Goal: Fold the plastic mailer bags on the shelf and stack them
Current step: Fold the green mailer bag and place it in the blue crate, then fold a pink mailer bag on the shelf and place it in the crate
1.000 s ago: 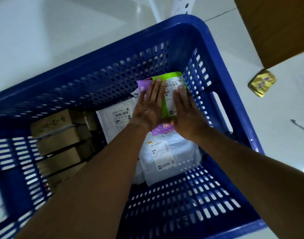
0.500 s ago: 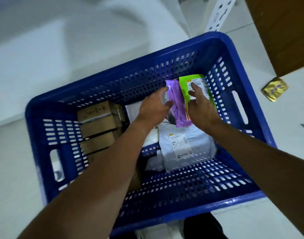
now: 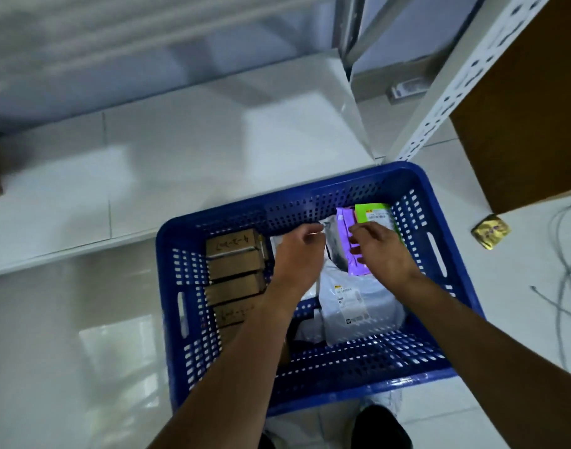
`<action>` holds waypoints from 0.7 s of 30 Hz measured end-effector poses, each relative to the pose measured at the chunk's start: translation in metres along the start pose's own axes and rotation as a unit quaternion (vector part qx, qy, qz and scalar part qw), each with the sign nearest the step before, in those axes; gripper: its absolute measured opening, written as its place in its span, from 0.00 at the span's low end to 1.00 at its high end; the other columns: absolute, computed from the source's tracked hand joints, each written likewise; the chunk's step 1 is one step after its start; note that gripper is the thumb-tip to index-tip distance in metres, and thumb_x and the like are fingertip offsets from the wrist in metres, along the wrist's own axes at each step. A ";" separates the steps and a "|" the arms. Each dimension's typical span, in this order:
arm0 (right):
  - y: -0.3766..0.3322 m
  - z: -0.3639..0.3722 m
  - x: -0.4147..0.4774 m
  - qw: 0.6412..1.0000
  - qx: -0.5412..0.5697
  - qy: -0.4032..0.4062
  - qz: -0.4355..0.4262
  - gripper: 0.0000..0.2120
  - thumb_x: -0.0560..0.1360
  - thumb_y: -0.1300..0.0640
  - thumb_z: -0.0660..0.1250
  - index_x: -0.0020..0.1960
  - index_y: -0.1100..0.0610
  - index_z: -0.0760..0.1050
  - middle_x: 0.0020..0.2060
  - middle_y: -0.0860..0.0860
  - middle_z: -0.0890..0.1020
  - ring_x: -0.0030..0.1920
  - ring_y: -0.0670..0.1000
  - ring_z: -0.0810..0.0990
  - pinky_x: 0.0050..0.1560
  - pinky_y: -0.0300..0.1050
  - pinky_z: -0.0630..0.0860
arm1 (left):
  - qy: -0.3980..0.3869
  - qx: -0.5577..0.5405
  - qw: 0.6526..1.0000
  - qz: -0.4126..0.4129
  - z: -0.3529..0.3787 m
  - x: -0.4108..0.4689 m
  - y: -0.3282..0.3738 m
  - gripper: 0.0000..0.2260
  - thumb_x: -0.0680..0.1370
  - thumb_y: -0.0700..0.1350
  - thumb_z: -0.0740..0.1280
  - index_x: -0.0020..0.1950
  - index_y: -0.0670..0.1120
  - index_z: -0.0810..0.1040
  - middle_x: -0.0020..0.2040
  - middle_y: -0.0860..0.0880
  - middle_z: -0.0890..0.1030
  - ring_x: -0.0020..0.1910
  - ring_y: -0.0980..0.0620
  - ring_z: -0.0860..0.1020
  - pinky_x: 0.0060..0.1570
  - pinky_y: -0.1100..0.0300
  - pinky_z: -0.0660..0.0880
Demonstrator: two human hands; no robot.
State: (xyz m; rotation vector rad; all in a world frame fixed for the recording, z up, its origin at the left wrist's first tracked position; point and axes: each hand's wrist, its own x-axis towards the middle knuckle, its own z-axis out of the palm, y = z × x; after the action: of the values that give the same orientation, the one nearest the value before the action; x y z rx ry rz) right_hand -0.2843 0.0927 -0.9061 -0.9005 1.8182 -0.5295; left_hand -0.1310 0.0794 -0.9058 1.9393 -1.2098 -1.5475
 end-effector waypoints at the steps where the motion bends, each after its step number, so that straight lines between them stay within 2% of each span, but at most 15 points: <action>1: -0.010 -0.004 -0.010 1.000 0.016 -0.005 0.004 0.19 0.68 0.38 0.59 0.45 0.50 0.80 0.41 0.52 0.85 0.46 0.58 0.83 0.54 0.62 0.79 | 0.000 0.000 1.000 0.012 -0.006 -0.010 0.010 0.12 0.81 0.49 0.64 0.60 0.50 0.82 0.53 0.53 0.84 0.52 0.54 0.83 0.57 0.49 0.80; 4: -0.052 -0.017 -0.042 0.999 0.044 -0.006 0.012 0.14 0.76 0.44 0.62 0.45 0.52 0.80 0.42 0.53 0.85 0.45 0.57 0.84 0.54 0.61 0.80 | 0.002 -0.019 0.999 0.026 -0.032 -0.037 0.041 0.08 0.81 0.48 0.64 0.53 0.51 0.83 0.49 0.52 0.85 0.49 0.52 0.84 0.56 0.47 0.80; 7: -0.090 -0.032 -0.068 0.998 0.055 0.002 -0.011 0.11 0.80 0.54 0.60 0.50 0.55 0.81 0.45 0.55 0.86 0.44 0.54 0.84 0.51 0.52 0.82 | 0.008 -0.041 0.998 0.047 -0.057 -0.063 0.066 0.09 0.79 0.49 0.65 0.54 0.50 0.83 0.50 0.51 0.85 0.50 0.51 0.84 0.58 0.45 0.79; 9: -0.114 -0.039 -0.086 0.998 0.051 0.000 -0.026 0.13 0.81 0.58 0.58 0.52 0.55 0.82 0.45 0.54 0.86 0.46 0.54 0.84 0.53 0.52 0.82 | 0.003 -0.050 0.997 0.059 -0.075 -0.082 0.082 0.09 0.79 0.48 0.66 0.54 0.49 0.84 0.50 0.51 0.86 0.49 0.50 0.84 0.57 0.43 0.80; 12: -0.150 -0.044 -0.113 0.998 0.047 0.001 -0.042 0.13 0.78 0.57 0.59 0.49 0.51 0.83 0.42 0.52 0.86 0.46 0.56 0.85 0.55 0.59 0.81 | 0.001 -0.062 0.996 0.065 -0.100 -0.108 0.116 0.08 0.81 0.44 0.65 0.55 0.48 0.83 0.50 0.49 0.85 0.50 0.48 0.85 0.58 0.46 0.80; 16: -0.203 -0.052 -0.149 0.994 0.076 -0.001 -0.078 0.11 0.78 0.54 0.61 0.48 0.51 0.82 0.43 0.55 0.86 0.43 0.54 0.83 0.54 0.59 0.80 | -0.005 -0.082 0.993 0.080 -0.137 -0.144 0.169 0.09 0.82 0.45 0.64 0.57 0.48 0.82 0.53 0.52 0.85 0.51 0.55 0.84 0.57 0.56 0.80; 19: -0.239 -0.058 -0.174 0.992 0.072 -0.009 -0.100 0.08 0.81 0.56 0.61 0.55 0.52 0.78 0.43 0.54 0.85 0.41 0.53 0.83 0.51 0.55 0.81 | 0.010 -0.077 0.992 0.099 -0.160 -0.168 0.203 0.09 0.81 0.46 0.64 0.56 0.49 0.83 0.52 0.53 0.85 0.51 0.56 0.84 0.54 0.58 0.79; 21: -0.267 -0.065 -0.191 0.992 0.040 -0.022 -0.118 0.11 0.81 0.55 0.60 0.61 0.52 0.76 0.45 0.52 0.85 0.42 0.51 0.84 0.49 0.53 0.81 | 0.022 -0.080 0.990 0.111 -0.178 -0.185 0.230 0.09 0.81 0.46 0.64 0.54 0.49 0.83 0.51 0.53 0.85 0.50 0.56 0.84 0.50 0.60 0.77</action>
State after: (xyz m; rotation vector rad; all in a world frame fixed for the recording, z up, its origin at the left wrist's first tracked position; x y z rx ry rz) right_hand -0.2096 0.0708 -0.5810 -1.0714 1.6481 -0.7191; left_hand -0.0597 0.0614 -0.5688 1.6674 -1.1981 -1.4324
